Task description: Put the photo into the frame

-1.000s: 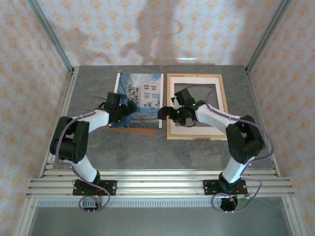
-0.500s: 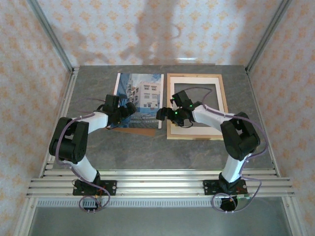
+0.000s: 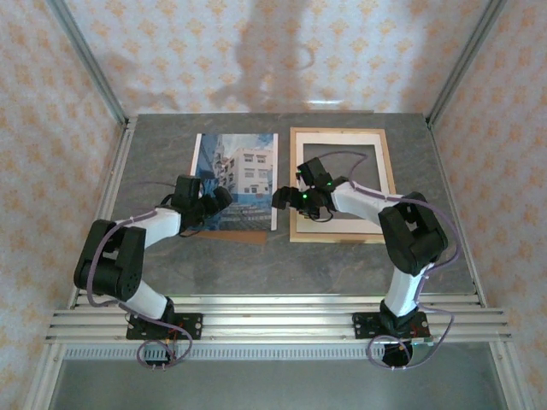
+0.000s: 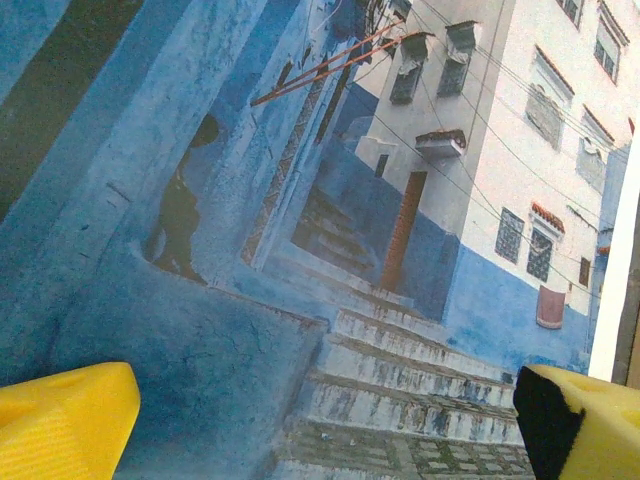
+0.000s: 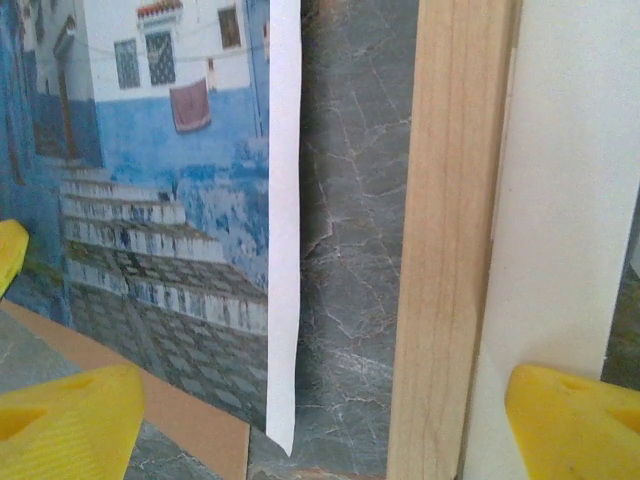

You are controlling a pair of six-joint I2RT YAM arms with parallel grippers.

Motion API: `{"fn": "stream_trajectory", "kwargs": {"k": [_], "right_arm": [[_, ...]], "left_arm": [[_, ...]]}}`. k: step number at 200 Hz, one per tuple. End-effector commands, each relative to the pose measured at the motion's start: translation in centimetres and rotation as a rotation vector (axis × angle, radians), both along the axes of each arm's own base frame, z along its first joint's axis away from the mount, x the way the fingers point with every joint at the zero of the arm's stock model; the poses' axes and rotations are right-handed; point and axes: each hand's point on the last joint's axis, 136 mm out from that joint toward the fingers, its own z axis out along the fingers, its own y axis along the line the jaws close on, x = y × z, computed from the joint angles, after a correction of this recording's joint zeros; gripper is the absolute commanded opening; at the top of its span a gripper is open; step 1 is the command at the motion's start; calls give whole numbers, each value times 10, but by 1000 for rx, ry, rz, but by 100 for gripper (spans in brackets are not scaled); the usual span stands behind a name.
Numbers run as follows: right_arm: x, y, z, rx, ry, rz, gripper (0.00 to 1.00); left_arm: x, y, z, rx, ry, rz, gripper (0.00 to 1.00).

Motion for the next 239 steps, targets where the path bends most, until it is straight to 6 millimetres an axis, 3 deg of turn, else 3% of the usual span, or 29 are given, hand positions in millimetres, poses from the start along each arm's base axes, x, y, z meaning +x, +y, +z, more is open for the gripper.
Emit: {"fn": "stream_trajectory", "kwargs": {"k": [1, 26, 49, 100, 131, 150, 239], "right_arm": [[12, 0, 18, -16, -75, -2, 93], [14, 1, 28, -15, -94, 9, 93], [10, -6, 33, -45, -100, 13, 93], [-24, -54, 34, -207, -73, -40, 95], [-45, -86, 19, -313, -26, -85, 97], [-49, -93, 10, -314, -2, -116, 98], [-41, -85, -20, -283, 47, -154, 99]], "left_arm": [[-47, 12, -34, 20, 170, 38, 100], [-52, 18, -27, 56, 158, 46, 100], [-44, 23, -9, 81, 120, 50, 100], [-16, 19, 34, 56, 1, 56, 100], [-5, 15, 49, 23, -66, 70, 100], [-3, 14, 52, 2, -87, 75, 100], [-10, 12, 40, -12, -61, 69, 100]]}}
